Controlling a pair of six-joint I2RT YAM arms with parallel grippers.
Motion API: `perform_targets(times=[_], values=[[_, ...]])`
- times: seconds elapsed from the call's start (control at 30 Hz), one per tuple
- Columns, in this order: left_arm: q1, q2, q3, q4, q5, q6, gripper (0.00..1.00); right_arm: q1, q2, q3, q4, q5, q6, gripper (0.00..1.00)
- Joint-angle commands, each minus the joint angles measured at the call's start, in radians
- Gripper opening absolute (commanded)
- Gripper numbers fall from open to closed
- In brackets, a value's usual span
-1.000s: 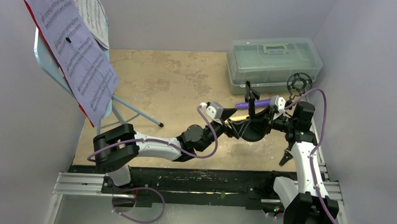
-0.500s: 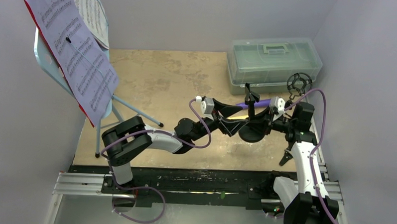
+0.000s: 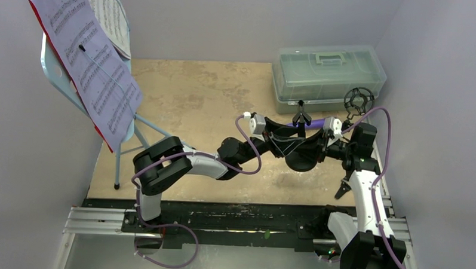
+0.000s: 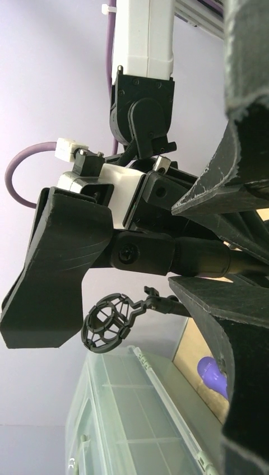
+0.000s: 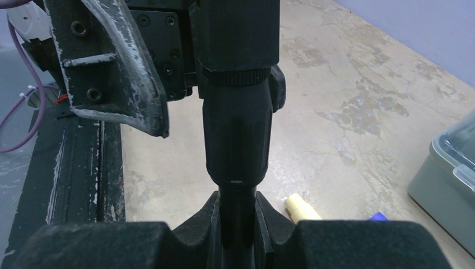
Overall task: Pack up the instrument practice props
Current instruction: Place the microphone stand at the center of the board.
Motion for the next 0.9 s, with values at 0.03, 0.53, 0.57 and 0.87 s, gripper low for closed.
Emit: perform_targets(times=[0.03,0.53,0.57,0.87], values=[[-0.003,0.012,0.049,0.066,0.037,0.017,0.42,0.000,-0.007,0.034,0.011,-0.047,-0.017,0.00],[-0.003,0.023,0.077,-0.031,0.035,0.056,0.28,0.000,-0.005,0.036,0.006,-0.043,-0.023,0.00],[-0.003,0.025,0.078,-0.034,0.036,0.056,0.27,0.000,-0.005,0.035,0.005,-0.043,-0.023,0.00],[-0.003,0.014,0.075,-0.054,0.043,0.079,0.00,0.000,-0.003,0.035,0.005,-0.040,-0.023,0.00]])
